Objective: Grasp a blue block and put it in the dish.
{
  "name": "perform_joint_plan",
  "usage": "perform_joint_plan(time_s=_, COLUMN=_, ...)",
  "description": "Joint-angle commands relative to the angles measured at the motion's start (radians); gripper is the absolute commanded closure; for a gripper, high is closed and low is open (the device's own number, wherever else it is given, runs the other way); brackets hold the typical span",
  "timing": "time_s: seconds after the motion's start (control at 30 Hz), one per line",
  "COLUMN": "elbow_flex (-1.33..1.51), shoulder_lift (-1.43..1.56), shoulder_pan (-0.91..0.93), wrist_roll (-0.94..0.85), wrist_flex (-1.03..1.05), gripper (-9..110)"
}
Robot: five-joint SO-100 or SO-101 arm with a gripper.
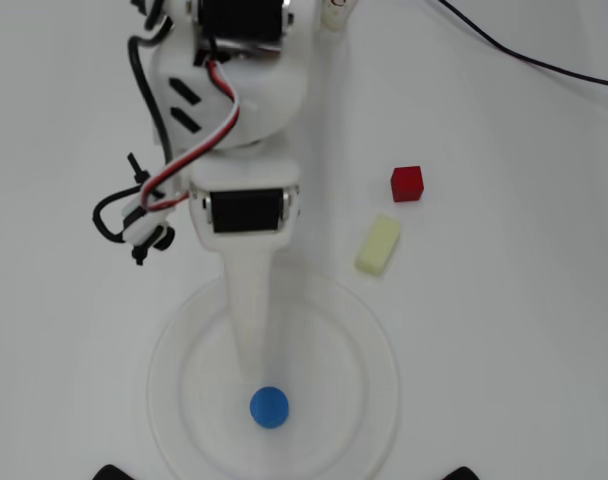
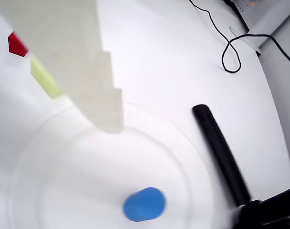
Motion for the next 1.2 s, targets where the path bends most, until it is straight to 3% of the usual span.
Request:
perform_joint_plan(time_s=0.0, elbow_flex=-0.095, shoulder_lift=0.043, shoulder_pan=0.012, wrist_roll=0.023, wrist_flex=0.117, gripper=62)
perform_joint_plan(time_s=0.1, elbow_flex=-0.046, shoulder_lift=0.084, shoulder_pan=0.04, wrist_roll=0.034, wrist_flex=0.123, gripper=63)
perform_joint_plan(time_s=0.33, elbow_flex=0.548, shoulder_lift=0.479, shoulder_pan=0.038, wrist_roll=0.025, wrist_flex=0.117, gripper=65)
perform_joint_plan(time_s=0.57, elbow_flex=0.956, shoulder_lift=0.749, shoulder_pan=0.015, wrist_roll=0.028, wrist_flex=0.083, gripper=66)
perform_joint_plan(time_s=0.8, elbow_flex=1.677, shoulder_lift=1.246, shoulder_pan=-0.034, wrist_roll=-0.037, wrist_flex=-0.249, gripper=64)
perform_joint_plan(time_s=1.17, elbow_flex=2.419, shoulder_lift=1.809, shoulder_pan=-0.098, wrist_roll=-0.055, wrist_flex=-0.6, gripper=65)
